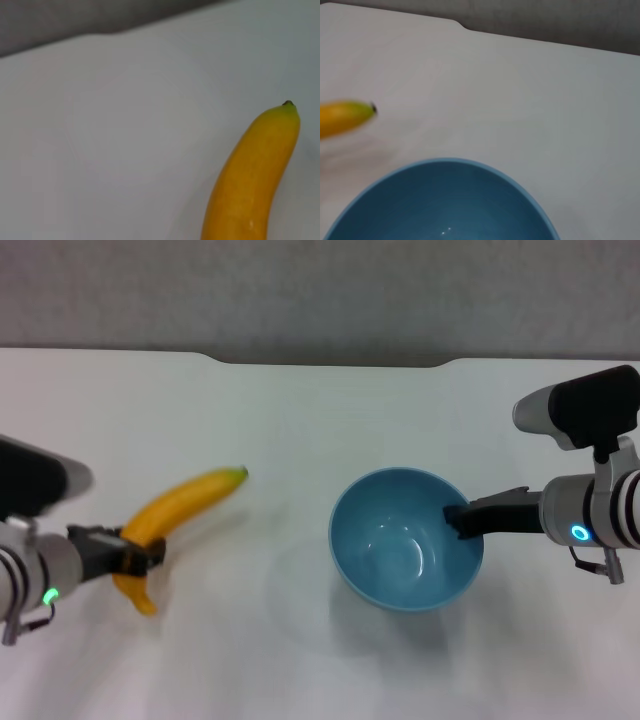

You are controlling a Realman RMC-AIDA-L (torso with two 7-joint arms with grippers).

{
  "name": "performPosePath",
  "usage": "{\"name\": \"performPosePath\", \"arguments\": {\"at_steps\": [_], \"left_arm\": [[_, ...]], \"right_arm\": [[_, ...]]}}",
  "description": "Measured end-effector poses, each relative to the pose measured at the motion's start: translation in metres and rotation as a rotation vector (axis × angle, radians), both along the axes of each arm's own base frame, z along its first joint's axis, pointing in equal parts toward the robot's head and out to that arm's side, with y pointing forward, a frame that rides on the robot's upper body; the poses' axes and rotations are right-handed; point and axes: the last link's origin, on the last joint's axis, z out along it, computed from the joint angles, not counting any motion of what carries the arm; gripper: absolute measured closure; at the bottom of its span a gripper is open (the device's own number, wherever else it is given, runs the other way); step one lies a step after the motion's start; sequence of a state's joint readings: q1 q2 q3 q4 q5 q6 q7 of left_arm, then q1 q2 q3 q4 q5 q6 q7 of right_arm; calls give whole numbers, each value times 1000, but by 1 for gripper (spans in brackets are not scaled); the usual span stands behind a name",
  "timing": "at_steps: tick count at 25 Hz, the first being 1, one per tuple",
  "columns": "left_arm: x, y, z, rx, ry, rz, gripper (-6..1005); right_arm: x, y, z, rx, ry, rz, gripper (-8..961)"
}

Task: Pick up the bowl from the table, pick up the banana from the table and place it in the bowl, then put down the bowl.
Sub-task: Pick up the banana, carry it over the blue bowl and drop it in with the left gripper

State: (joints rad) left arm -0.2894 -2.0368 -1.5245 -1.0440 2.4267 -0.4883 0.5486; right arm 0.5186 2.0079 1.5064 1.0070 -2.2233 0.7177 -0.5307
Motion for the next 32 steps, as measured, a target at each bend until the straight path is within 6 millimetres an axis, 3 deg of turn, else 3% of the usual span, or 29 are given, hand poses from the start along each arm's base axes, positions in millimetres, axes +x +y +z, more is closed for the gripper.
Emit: {"name": "performPosePath", "arguments": {"at_steps": [4,7,16,23,32], "left_arm": [[20,-2,23,64,-98,-22,475],[48,-9,37,94,-206,-71,475],[91,-17,35,54,-466,-132,474],[92,-19,19,22,-649,-154,473],[83,-16,-7,-18,-665,-171,472]], "right_arm": [[3,-1,0,1,3,-12,920],[3,-1,-2,-3,1,-15,920],[-13,1,-22,-63,46,-18,919],[-35,7,-31,-78,75,24,919],[-44,10,-31,-69,94,41,919]]}}
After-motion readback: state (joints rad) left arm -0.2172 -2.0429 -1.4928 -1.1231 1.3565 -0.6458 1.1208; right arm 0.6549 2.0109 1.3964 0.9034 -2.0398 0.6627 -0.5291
